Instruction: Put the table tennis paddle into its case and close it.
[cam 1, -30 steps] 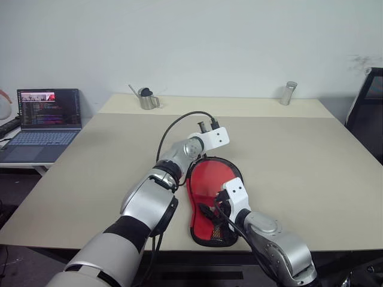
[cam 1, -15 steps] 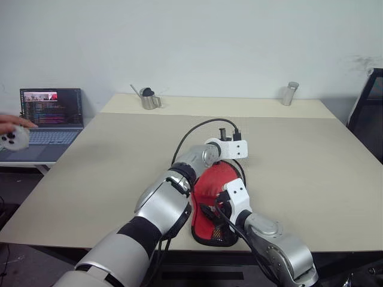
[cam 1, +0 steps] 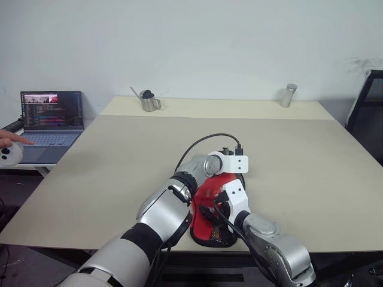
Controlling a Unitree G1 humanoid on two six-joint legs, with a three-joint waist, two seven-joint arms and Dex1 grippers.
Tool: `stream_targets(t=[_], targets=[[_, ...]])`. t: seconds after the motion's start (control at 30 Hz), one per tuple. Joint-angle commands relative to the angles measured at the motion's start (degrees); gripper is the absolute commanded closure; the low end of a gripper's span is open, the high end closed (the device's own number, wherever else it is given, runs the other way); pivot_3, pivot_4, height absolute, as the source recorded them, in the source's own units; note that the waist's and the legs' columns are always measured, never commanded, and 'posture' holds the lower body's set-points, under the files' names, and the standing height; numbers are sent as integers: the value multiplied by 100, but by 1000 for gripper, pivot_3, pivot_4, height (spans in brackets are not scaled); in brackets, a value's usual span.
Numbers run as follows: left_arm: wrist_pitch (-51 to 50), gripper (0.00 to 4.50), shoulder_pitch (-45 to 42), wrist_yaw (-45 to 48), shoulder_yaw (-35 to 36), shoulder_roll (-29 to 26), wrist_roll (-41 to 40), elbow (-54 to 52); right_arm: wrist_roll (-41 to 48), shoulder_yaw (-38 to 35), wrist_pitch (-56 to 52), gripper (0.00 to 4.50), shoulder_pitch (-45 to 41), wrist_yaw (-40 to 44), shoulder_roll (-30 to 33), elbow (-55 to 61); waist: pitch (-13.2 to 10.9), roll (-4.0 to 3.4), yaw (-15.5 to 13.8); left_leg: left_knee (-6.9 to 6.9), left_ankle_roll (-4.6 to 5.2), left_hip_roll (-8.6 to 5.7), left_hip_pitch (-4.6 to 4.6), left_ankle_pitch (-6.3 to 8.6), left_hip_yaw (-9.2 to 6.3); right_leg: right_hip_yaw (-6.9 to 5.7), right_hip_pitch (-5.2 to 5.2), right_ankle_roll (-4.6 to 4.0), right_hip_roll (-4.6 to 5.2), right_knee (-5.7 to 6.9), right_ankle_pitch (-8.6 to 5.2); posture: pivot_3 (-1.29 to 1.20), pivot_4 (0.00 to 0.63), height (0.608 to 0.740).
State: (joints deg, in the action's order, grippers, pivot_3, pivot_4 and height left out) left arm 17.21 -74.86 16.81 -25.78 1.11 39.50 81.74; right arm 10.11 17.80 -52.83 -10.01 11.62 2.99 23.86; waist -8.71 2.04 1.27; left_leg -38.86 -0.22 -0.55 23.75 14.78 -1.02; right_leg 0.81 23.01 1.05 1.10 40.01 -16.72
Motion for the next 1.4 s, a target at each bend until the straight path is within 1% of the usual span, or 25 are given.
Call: stream_targets(t=[0.03,0.07,0.17,0.2,0.37,0.53,0.73,0.83,1.07,1.2,1.33,1.4], targets=[[170,613,-160,-18,32,50,-75,-206,70,224,-340,0,161,85,-10,-529,2,0,20,0,0,0,-6,0,0,0,-7,0,0,0,0,0,150,740],[198,305,-172,64,100,45,-150,-212,67,217,-331,0,140,87,-8,-554,2,0,25,0,0,0,-13,0,0,0,-16,0,0,-2,0,0,150,740],[358,305,-218,198,210,-26,-284,-236,69,178,-308,0,52,118,6,-641,1,0,43,16,2,1,-77,2,0,-2,-83,5,0,-23,-4,0,150,740],[391,305,-238,252,291,-68,-366,-246,71,153,-302,0,10,137,14,-678,1,0,52,18,2,2,-85,2,2,-1,-89,23,-1,-23,-14,0,150,740],[657,305,-247,699,515,-359,-629,-286,60,70,-235,0,-198,239,61,-892,2,-2,74,18,1,10,-93,2,3,3,-89,28,-8,-12,-17,0,150,740],[910,305,-297,829,788,-666,-960,-359,47,39,-168,0,-359,366,118,-1047,2,-2,70,14,1,12,-98,1,3,3,-93,29,-10,-8,-17,0,150,740],[1116,305,-320,1287,1685,-1246,-1926,-550,78,-97,-168,0,-500,554,256,-1104,1,-3,70,14,1,12,-96,1,5,3,-91,26,-8,-10,-15,0,150,740],[1126,305,-117,1679,2030,-1466,-2344,-676,120,-148,-235,0,-491,645,320,-990,1,-3,57,15,1,12,-96,1,0,-1,-92,24,-8,-10,-14,0,150,740],[1070,305,598,2644,2568,-1887,-3194,-1118,456,-228,-492,0,-482,910,452,-519,-1,-5,54,15,1,9,-91,1,0,-1,-91,4,-5,-15,-2,0,150,740],[581,305,1000,3812,2982,-1994,-4028,-1636,769,-341,-661,0,-532,1190,655,-178,-7,-8,51,17,1,10,-78,2,-5,-4,-80,2,-5,-17,-2,0,150,740],[-1,305,1441,4438,3145,-2156,-4520,-2353,1132,-598,-762,0,-637,1424,787,38,-8,-10,54,17,2,10,-77,2,-5,-2,-82,2,-5,-23,-2,0,150,740],[-355,305,1819,4763,3170,-2249,-4810,-3018,1370,-820,-721,0,-701,1537,777,148,-12,-15,56,19,2,10,-77,2,-6,-2,-81,2,-5,-23,-2,0,150,740]])
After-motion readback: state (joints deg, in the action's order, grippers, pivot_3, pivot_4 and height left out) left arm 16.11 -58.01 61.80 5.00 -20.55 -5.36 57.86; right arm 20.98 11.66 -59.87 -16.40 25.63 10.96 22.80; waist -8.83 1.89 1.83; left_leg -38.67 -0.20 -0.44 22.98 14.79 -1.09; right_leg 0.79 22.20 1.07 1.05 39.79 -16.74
